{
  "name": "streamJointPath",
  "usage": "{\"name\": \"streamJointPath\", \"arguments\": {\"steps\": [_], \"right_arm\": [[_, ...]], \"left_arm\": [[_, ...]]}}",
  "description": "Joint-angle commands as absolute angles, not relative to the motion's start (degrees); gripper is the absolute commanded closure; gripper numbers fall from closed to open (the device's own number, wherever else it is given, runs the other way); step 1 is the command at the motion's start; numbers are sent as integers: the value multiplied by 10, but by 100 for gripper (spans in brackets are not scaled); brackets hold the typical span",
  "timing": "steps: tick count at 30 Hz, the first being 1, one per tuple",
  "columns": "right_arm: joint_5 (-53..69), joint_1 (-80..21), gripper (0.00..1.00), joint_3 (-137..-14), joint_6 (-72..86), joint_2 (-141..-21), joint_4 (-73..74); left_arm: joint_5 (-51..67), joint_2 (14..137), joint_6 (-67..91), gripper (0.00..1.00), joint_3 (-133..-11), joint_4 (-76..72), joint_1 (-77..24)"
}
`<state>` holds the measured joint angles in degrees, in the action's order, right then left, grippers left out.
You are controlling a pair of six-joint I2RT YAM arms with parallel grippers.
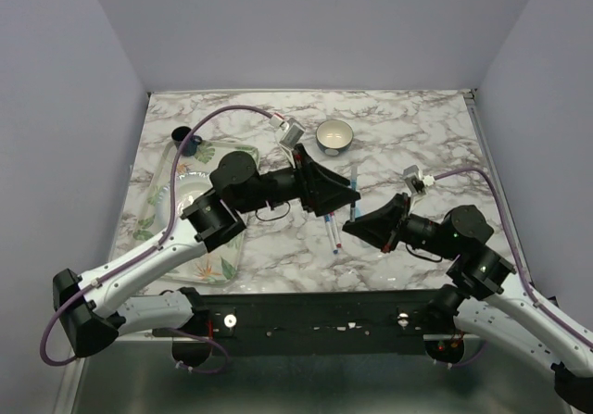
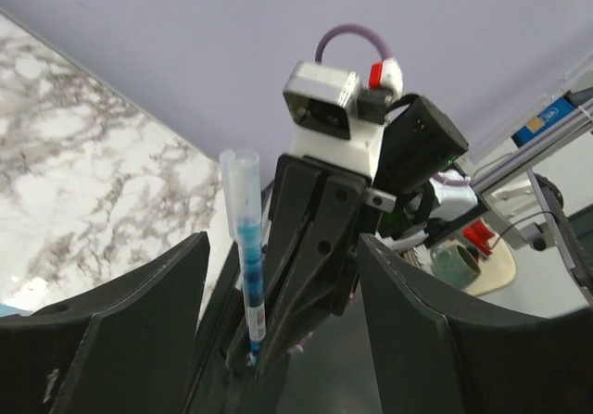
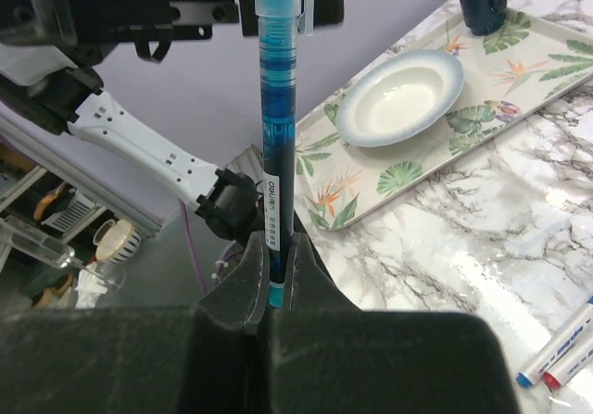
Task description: Insert the pens into the pen caps
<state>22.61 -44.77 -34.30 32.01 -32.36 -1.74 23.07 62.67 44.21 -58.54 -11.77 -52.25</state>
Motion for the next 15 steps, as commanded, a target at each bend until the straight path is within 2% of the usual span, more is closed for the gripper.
{"name": "streamJointPath", "arguments": {"steps": [1,8,15], "right_arm": [[249,-446,99,-361,316,-327,-8],[250,-446,99,-366,315,-330,-4],[244,-446,99,-375,312,-350,14]], "left_arm": [[184,633,367,27,-651,-2,-521],[147,661,342,27,-714,47,-520],[136,679,319,33,-748,80,-520]]}}
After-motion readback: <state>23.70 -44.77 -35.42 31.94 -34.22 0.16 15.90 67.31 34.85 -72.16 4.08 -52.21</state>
